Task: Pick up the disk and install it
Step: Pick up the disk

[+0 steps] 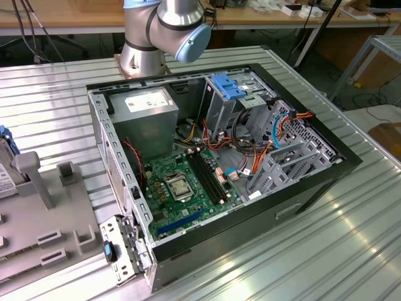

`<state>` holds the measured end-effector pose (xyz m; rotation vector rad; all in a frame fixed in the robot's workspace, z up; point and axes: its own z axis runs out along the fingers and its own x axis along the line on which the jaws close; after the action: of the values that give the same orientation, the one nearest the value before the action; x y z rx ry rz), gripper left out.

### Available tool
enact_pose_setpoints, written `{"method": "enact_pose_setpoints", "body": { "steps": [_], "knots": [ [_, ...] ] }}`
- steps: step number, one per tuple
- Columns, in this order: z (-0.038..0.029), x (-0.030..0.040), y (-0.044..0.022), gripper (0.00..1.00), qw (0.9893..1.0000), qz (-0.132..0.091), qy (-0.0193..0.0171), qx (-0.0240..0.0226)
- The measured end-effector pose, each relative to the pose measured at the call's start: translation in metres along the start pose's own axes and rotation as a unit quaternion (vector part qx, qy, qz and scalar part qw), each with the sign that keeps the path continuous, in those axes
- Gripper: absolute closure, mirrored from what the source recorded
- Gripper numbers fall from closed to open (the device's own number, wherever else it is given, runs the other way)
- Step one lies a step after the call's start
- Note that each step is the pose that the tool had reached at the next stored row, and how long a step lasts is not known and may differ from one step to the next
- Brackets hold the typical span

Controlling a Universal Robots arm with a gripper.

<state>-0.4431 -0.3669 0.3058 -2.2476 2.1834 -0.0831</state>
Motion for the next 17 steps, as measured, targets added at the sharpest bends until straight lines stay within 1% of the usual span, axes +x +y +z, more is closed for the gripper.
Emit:
{"method": "enact_pose_setpoints", "body": {
  "steps": [4, 9, 16, 17],
  "knots": [
    [-0.002, 0.0001, -0.0001, 0.63, 1.0, 0.0, 0.0008, 0.0008],
    [-0.0071, 0.0002, -0.0003, 0.63, 1.0, 0.0, 0.0014, 0.0013],
    [-0.0158, 0.0005, -0.0007, 0.63, 1.0, 0.0, 0.0027, 0.0017],
    [-0.0178, 0.0006, -0.0008, 0.63, 1.0, 0.0, 0.0029, 0.0018]
  ]
}}
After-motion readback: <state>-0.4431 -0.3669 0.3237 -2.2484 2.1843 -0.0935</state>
